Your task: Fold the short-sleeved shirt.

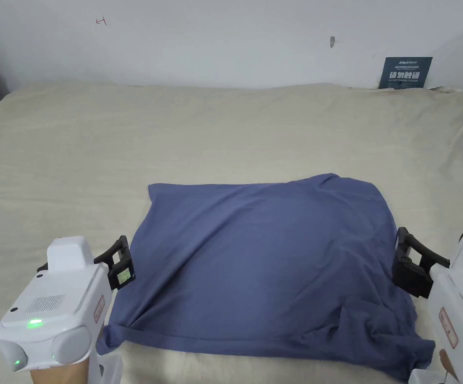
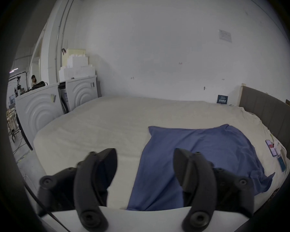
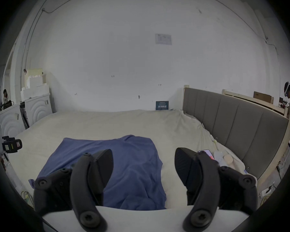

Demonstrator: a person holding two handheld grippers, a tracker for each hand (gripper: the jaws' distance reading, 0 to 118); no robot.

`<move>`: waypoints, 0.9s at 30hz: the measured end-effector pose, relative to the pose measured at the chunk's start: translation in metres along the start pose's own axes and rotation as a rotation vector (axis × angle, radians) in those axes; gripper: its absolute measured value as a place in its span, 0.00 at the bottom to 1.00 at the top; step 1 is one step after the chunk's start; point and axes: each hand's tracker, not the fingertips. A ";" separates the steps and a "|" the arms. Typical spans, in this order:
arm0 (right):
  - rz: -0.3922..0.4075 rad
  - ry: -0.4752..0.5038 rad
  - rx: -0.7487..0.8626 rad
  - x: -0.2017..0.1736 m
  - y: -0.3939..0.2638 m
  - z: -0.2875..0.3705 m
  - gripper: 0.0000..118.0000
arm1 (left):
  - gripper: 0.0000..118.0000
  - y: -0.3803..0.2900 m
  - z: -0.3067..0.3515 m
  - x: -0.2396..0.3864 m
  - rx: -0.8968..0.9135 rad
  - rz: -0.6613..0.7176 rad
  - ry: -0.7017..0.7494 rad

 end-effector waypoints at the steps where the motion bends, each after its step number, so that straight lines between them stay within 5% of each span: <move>1: -0.001 -0.002 0.006 -0.001 -0.001 0.001 0.46 | 0.45 -0.001 0.001 0.001 0.011 0.015 -0.021; 4: 0.003 -0.003 0.018 -0.003 -0.003 0.003 0.01 | 0.03 -0.003 0.006 0.000 0.026 0.070 -0.090; 11: 0.007 -0.005 0.025 -0.002 -0.003 0.007 0.00 | 0.00 -0.009 0.008 0.000 -0.010 0.037 -0.119; 21: -0.011 0.002 -0.008 0.004 -0.011 0.005 0.00 | 0.00 -0.031 -0.021 -0.035 -0.319 0.110 -0.083; 24: -0.017 -0.001 -0.022 0.005 -0.013 0.004 0.00 | 0.11 -0.044 -0.033 -0.048 -0.459 0.139 -0.052; 27: -0.018 0.002 -0.036 0.006 -0.015 0.002 0.00 | 0.56 -0.059 -0.042 -0.057 -0.529 0.170 -0.019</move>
